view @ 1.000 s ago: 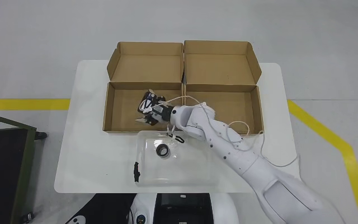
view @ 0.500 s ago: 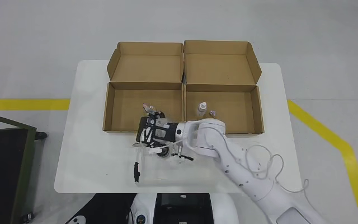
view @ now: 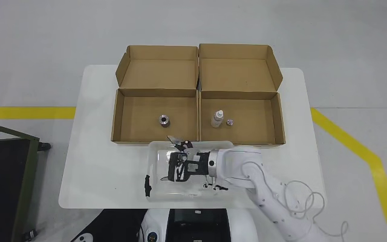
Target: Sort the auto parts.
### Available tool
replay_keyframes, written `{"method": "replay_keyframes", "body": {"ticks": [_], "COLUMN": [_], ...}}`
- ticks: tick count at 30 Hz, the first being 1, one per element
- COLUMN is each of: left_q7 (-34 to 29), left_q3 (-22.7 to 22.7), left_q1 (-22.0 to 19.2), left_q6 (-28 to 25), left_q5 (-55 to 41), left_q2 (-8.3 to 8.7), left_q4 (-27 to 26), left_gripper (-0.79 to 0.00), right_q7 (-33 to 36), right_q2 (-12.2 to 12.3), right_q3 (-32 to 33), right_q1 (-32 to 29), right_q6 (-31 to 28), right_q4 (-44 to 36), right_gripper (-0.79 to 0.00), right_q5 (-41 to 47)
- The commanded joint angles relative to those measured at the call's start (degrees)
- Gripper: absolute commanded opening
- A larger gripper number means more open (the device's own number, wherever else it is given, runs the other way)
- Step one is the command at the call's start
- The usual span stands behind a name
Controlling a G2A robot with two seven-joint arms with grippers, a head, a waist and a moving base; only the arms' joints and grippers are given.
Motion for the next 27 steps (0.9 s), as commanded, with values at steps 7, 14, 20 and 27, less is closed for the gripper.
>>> {"method": "replay_keyframes", "body": {"ticks": [7,14,20,27], "left_q7": [0.00,0.00,0.00,0.00], "left_q3": [0.00,0.00,0.00,0.00], "left_q1": [0.00,0.00,0.00,0.00], "left_q6": [0.00,0.00,0.00,0.00], "left_q5": [0.00,0.00,0.00,0.00], "left_q2": [0.00,0.00,0.00,0.00], "left_q4": [0.00,0.00,0.00,0.00], "left_gripper": [0.000,0.000,0.000,0.000], "right_q7": [-0.77,-2.13,-2.97,-3.37], "right_q2": [1.39,1.85,2.05,1.69], "right_q3": [0.89,-0.07,0.18,-1.18], "right_q1": [-4.71,-5.64,-4.91,-2.85], "right_q6": [-1.57,0.65,2.06,4.00], "right_q4": [-2.01,-0.27,2.08,6.22], "right_gripper": [-0.058,-0.068,-0.095,-0.132], "right_q5": [-4.75,-10.14,-11.22,-11.05]}}
